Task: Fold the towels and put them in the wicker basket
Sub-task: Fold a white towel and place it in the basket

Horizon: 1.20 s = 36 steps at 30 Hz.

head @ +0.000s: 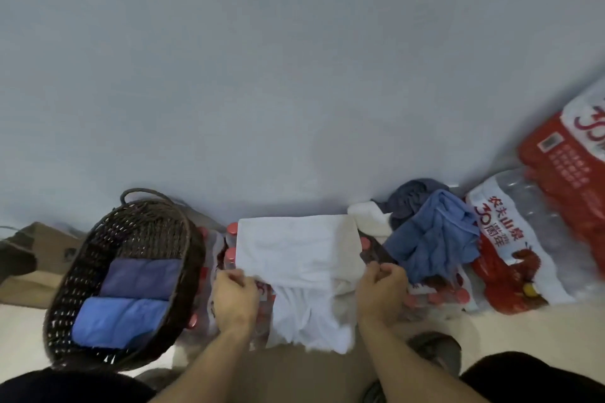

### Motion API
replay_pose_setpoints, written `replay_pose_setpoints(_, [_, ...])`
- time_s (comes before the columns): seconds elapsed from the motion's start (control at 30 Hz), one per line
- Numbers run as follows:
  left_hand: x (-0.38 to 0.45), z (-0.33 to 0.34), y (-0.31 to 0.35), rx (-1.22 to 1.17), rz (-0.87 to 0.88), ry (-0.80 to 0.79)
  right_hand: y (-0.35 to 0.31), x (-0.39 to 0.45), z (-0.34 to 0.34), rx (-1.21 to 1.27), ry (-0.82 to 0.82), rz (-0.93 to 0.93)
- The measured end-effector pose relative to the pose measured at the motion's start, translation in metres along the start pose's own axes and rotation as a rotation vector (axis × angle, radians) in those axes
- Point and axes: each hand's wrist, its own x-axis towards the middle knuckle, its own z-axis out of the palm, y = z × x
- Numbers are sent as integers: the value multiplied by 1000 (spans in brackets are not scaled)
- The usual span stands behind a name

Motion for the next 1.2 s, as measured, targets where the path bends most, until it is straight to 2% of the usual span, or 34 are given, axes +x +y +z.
replay_pose_setpoints(0.1, [-32,6,-15,50,45,-42,18,-27,-12,4,-26,85])
replay_pose_setpoints(0.27, [-50,7,-22,230,191,-131,42,-47,-19,-35,-262,194])
replay_pose_setpoints(0.47, [-45,14,-30,447,347,-183,44,-59,-9,-85,-384,275])
replay_pose_setpoints(0.57, [-42,13,-29,424,362,-234,41,-54,-4,-87,-375,308])
replay_pose_setpoints(0.7, [-46,8,-28,231,311,-258,41,-51,-5,-30,-337,337])
replay_pose_setpoints(0.77, [-50,4,-24,116,226,-283,40,-53,-6,55,-330,346])
replay_pose_setpoints(0.87, [-51,-2,-19,0,116,-302,35,-52,-6,61,-416,309])
replay_pose_setpoints(0.93, [-44,-10,-17,-22,62,-277,32,-53,-5,67,-415,331])
replay_pose_setpoints(1.1, [-23,-24,-27,45,-208,-292,31,-53,-16,86,-213,385])
replay_pose_setpoints(1.2, [-23,-28,-35,30,-284,-329,33,-51,-25,81,-118,384])
